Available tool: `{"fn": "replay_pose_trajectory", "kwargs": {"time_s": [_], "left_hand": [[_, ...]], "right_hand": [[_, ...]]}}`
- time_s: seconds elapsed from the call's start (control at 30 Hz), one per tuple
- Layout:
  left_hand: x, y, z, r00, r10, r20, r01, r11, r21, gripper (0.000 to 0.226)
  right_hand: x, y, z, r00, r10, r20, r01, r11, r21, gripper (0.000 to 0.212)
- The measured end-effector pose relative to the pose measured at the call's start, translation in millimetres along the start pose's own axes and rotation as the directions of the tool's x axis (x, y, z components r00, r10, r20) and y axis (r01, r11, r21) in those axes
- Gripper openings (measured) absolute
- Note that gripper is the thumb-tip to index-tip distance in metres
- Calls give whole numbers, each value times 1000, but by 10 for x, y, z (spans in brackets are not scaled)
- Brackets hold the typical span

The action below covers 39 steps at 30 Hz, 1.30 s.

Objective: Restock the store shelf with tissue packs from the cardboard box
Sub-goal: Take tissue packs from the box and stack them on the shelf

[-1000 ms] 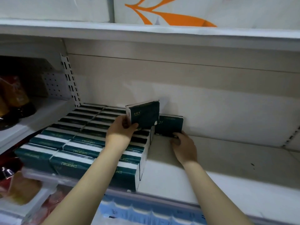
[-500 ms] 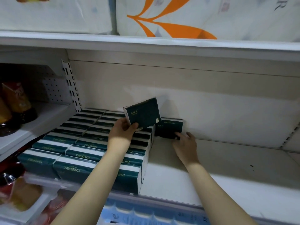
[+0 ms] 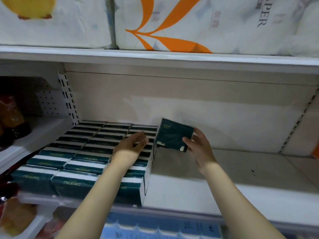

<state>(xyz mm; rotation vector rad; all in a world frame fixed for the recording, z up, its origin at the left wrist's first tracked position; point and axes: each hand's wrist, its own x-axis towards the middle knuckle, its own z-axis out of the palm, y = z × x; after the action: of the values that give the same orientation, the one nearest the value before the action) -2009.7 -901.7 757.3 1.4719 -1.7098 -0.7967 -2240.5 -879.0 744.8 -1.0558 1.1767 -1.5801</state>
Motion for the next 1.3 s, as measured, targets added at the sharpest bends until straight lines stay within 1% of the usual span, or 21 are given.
{"fn": "replay_pose_trajectory", "kwargs": {"time_s": [0.03,0.07,0.17,0.27,0.3,0.33,0.4,0.47,0.57,0.63,0.67,0.8,0.93,1.0,1.13,1.23,1.3], "left_hand": [[1,6,-2,1000,-11,-10,11,1000,-5,41],[6,2,-3,1000,-21,-17,21,1000,-3,40],[29,-14,4,1000,-27,-15,28,999,37,36],[45,-38,4,1000,-22,5,21,996,87,32],[51,-39,2,1000,-25,7,24,994,107,30],[54,-42,0,1000,-29,8,28,990,136,27],[73,-42,9,999,-35,9,33,979,199,25],[100,-53,26,999,-38,1,37,975,221,23],[117,-74,26,999,-37,-15,39,975,219,22],[128,-81,30,999,-36,-23,40,974,221,20],[132,-81,29,999,-36,-24,40,973,226,19],[146,-77,39,999,-35,-28,41,967,252,20],[145,-69,44,999,-27,-31,35,967,252,21],[141,-67,43,999,-28,-31,35,965,259,21],[129,-46,45,999,-28,-29,34,964,265,21],[133,-32,40,999,-35,-21,40,956,292,23],[144,-19,34,999,-50,5,45,936,349,23]], "right_hand": [[10,35,-78,999,6,-46,-5,999,33,46],[7,59,-130,997,3,-74,-2,1000,17,47],[51,236,-176,995,-24,-94,3,975,-222,50],[85,418,-108,989,-85,-121,22,894,-448,44],[93,461,-85,988,-95,-122,23,870,-493,45],[96,499,-68,990,-88,-114,18,858,-513,51],[111,556,-59,994,-25,-108,-36,852,-523,68],[139,608,-76,995,-4,-101,-53,833,-551,73],[188,630,-87,993,-70,-91,5,817,-576,60],[236,640,-87,988,-141,-64,68,767,-638,51],[243,637,-81,987,-152,-52,80,744,-663,49],[278,679,-30,988,-149,-27,90,723,-684,45],[317,674,8,988,-139,-65,61,744,-666,38],[327,686,9,990,-120,-80,41,767,-640,42],[368,708,28,993,-83,-79,9,749,-662,58],[396,666,21,996,29,-80,-73,771,-632,73],[325,535,38,996,64,-69,-93,794,-601,83]]}}
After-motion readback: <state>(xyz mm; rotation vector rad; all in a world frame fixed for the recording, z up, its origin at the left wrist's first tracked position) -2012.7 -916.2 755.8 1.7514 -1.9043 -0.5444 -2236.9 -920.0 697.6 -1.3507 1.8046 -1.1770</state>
